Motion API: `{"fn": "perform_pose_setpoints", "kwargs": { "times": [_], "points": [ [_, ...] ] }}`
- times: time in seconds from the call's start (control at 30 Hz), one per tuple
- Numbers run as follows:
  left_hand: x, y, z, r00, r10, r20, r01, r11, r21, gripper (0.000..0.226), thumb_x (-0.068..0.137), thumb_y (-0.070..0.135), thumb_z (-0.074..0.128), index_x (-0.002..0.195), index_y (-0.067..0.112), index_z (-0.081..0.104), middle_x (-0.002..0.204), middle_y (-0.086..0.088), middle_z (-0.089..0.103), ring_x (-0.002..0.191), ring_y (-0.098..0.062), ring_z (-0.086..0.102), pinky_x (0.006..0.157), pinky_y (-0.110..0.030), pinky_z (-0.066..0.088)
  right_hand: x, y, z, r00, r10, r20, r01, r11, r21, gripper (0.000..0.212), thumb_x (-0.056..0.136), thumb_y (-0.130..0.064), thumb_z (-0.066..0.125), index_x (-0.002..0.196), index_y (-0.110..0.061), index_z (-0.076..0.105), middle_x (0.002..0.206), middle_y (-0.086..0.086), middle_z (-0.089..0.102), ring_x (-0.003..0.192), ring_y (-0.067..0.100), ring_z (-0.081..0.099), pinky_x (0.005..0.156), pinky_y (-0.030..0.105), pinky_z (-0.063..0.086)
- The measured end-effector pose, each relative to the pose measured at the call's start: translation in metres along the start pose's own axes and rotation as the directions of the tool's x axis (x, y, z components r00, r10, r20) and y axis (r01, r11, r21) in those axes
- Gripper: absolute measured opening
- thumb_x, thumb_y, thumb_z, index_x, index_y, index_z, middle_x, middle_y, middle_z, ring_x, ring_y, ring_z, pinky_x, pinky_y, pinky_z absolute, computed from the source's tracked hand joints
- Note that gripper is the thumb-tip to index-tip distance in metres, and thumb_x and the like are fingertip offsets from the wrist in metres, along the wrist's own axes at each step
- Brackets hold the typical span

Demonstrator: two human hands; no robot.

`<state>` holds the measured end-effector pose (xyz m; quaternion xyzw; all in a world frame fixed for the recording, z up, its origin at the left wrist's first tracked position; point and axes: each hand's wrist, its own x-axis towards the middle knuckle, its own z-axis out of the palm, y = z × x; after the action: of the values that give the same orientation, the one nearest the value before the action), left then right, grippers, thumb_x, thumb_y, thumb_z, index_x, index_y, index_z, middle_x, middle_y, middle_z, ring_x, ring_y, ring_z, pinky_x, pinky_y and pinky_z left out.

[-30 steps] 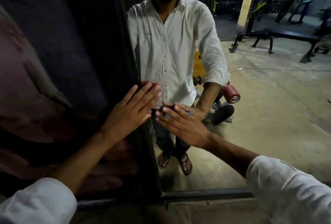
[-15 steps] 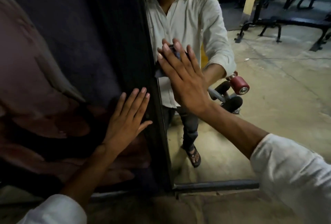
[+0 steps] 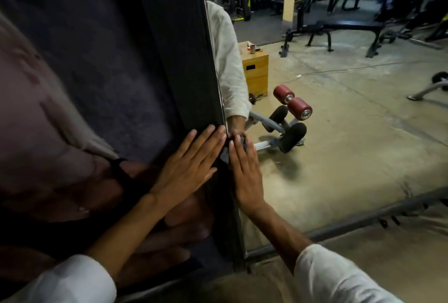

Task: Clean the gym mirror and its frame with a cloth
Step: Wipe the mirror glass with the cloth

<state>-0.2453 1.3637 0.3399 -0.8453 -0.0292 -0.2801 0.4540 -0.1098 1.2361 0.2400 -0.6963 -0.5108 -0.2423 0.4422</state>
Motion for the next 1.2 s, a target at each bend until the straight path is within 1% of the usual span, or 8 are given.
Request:
{"fn": "perform_pose_setpoints", "kwargs": {
  "times": [0.2,0.37,0.53,0.67,0.73,0.83,0.9,1.2],
  "points": [
    [0.020,0.008,0.002,0.994,0.106,-0.023,-0.107,0.993,-0.049,0.091,0.103,0.044,0.055,0.167,-0.003,0.010,0.177,-0.022,0.005,0.164,-0.036,0.011,0.133,-0.050,0.015,-0.020,-0.009,0.004,0.963,0.238,-0.125,-0.230,0.970,0.073,0.072,0.102,-0.004,0.060,0.164,0.000,0.022,0.175,0.014,0.011,0.162,0.037,0.010,0.128,0.060,0.021],
    [0.026,0.009,0.006,0.995,0.089,-0.045,-0.093,0.992,-0.090,0.086,0.105,0.044,0.047,0.167,-0.002,0.012,0.176,-0.020,0.012,0.164,-0.036,0.013,0.134,-0.051,0.010,0.033,-0.001,-0.006,0.666,0.642,-0.379,-0.540,0.766,0.349,0.072,0.107,-0.009,0.047,0.168,-0.007,0.010,0.177,0.005,-0.001,0.164,0.026,0.001,0.128,0.063,0.018],
    [0.022,0.015,0.009,0.995,0.101,-0.023,-0.103,0.978,-0.179,0.088,0.096,0.032,0.051,0.168,0.001,0.011,0.178,-0.017,0.007,0.165,-0.033,0.008,0.134,-0.052,0.002,0.006,-0.038,0.007,0.962,0.249,-0.112,-0.216,0.945,0.247,0.067,0.103,-0.006,0.048,0.164,0.002,0.020,0.176,0.016,0.007,0.162,0.037,0.005,0.129,0.061,0.015],
    [0.015,0.024,0.014,0.995,0.099,-0.008,-0.099,0.982,-0.158,0.082,0.104,0.037,0.045,0.169,0.002,0.011,0.178,-0.016,0.010,0.165,-0.033,0.009,0.134,-0.052,0.000,-0.001,0.001,-0.008,0.981,0.166,-0.103,-0.157,0.984,0.090,0.064,0.108,-0.019,0.049,0.164,0.000,0.022,0.175,0.015,0.011,0.162,0.035,0.010,0.128,0.060,0.021],
    [0.015,0.031,0.015,0.997,0.071,0.004,-0.069,0.983,-0.172,0.081,0.104,0.040,0.043,0.169,0.002,0.011,0.177,-0.016,0.011,0.164,-0.032,0.011,0.134,-0.053,0.000,0.006,0.013,-0.014,0.900,0.360,-0.244,-0.327,0.930,0.166,0.071,0.105,-0.021,0.052,0.165,-0.002,0.019,0.176,0.014,0.009,0.163,0.032,0.010,0.131,0.056,0.018],
    [0.013,0.042,0.017,0.998,0.068,-0.002,-0.068,0.983,-0.173,0.081,0.104,0.041,0.043,0.168,0.002,0.014,0.177,-0.016,0.013,0.164,-0.032,0.014,0.133,-0.053,-0.002,0.026,0.027,-0.020,0.525,0.776,-0.350,-0.577,0.627,0.524,0.071,0.102,-0.031,0.038,0.168,-0.020,0.016,0.176,0.005,0.011,0.163,0.022,0.013,0.130,0.054,0.021],
    [0.010,0.047,0.021,0.998,0.068,-0.004,-0.068,0.988,-0.136,0.079,0.105,0.042,0.042,0.168,0.003,0.016,0.178,-0.015,0.012,0.164,-0.031,0.014,0.133,-0.052,0.000,0.044,0.024,-0.019,0.421,0.826,-0.375,-0.583,0.563,0.586,0.067,0.106,-0.024,0.034,0.167,-0.037,0.010,0.177,-0.004,0.009,0.163,0.015,0.010,0.130,0.055,0.019],
    [0.008,0.064,0.032,0.999,-0.021,-0.048,0.019,0.999,-0.042,0.067,0.108,0.037,0.038,0.167,0.006,0.029,0.175,-0.011,0.024,0.162,-0.026,0.020,0.132,-0.051,0.005,0.062,0.033,-0.048,0.891,0.285,-0.354,-0.229,0.954,0.193,0.060,0.104,0.004,0.046,0.159,0.012,0.024,0.172,0.022,0.011,0.161,0.044,0.007,0.131,0.057,0.012]
  ]
}}
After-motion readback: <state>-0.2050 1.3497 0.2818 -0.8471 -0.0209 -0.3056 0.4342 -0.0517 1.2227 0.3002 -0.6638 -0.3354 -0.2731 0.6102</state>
